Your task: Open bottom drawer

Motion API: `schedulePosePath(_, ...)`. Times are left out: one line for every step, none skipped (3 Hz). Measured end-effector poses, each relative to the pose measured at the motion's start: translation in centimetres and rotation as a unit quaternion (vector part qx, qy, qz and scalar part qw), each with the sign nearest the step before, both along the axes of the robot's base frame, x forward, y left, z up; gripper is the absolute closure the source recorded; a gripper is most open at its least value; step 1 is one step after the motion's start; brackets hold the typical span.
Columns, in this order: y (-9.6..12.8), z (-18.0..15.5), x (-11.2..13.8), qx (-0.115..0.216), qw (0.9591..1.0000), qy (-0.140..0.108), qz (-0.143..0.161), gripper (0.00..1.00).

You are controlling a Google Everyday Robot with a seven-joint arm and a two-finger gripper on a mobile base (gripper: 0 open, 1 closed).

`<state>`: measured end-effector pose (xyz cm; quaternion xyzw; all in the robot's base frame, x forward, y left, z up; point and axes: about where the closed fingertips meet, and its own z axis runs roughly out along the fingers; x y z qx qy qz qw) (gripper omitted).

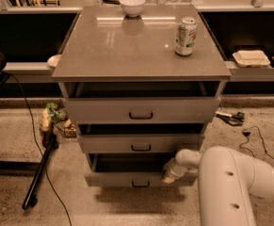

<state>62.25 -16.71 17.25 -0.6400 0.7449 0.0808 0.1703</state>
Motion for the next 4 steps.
schedulePosePath(0.08,0.58,-1.25,0.01,0.9999,0.005,0.007,0.93)
schedulePosePath(0.08,0.49,-1.25,0.01,0.9999,0.005,0.007,0.7)
schedulePosePath(0.08,0.49,-1.25,0.01,0.9999,0.005,0.007,0.47)
schedulePosePath(0.09,0.49,-1.26,0.01,0.9999,0.005,0.007,0.24)
